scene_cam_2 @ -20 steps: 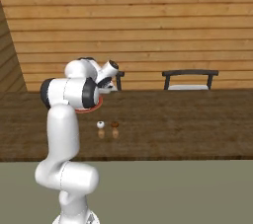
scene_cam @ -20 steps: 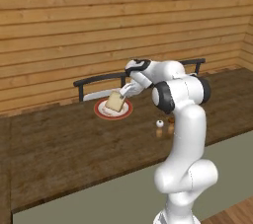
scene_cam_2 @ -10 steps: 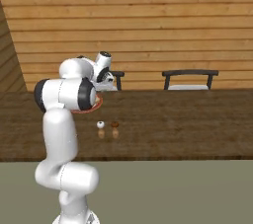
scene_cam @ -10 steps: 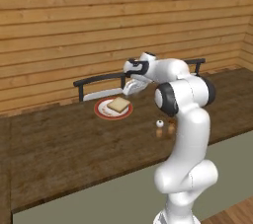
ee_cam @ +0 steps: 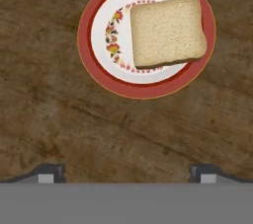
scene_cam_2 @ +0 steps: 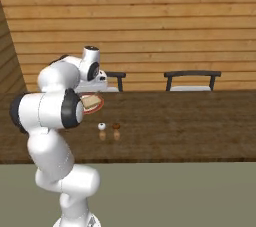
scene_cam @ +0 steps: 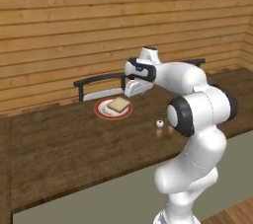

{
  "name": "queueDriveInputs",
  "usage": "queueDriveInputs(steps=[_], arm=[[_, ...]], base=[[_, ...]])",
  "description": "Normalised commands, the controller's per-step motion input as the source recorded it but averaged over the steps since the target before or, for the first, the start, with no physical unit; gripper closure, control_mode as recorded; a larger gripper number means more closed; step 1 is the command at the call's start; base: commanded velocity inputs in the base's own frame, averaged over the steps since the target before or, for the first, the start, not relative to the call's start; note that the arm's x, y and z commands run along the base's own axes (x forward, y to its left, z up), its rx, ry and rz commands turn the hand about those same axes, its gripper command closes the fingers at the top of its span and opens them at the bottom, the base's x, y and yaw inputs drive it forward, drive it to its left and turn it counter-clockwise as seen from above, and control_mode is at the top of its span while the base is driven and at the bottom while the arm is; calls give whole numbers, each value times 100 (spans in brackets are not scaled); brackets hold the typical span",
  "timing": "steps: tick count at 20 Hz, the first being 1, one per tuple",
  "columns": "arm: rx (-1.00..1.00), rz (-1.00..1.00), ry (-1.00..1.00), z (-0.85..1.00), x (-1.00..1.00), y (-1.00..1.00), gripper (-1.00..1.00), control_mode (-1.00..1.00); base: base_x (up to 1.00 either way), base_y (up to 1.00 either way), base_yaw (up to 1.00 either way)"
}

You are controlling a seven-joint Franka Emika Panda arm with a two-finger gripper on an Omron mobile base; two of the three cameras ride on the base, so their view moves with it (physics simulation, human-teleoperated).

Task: Start the toaster. Once the lever pops up, take the bread to the plate on the dining counter.

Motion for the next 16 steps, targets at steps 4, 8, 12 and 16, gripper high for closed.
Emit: queueDriveInputs(steps=[4,8,12,16], arm=[[-3,-12,-3,37,-100,0,-100,-100],[-5,-4,-11,41,-100,-1,-100,-100],[-2,0,-6,49,-100,-2,-100,-100],[-4,0,-8,42,-100,-8,-100,-100]], base=[[0,0,0],[0,0,0],[0,0,0],[0,0,0]])
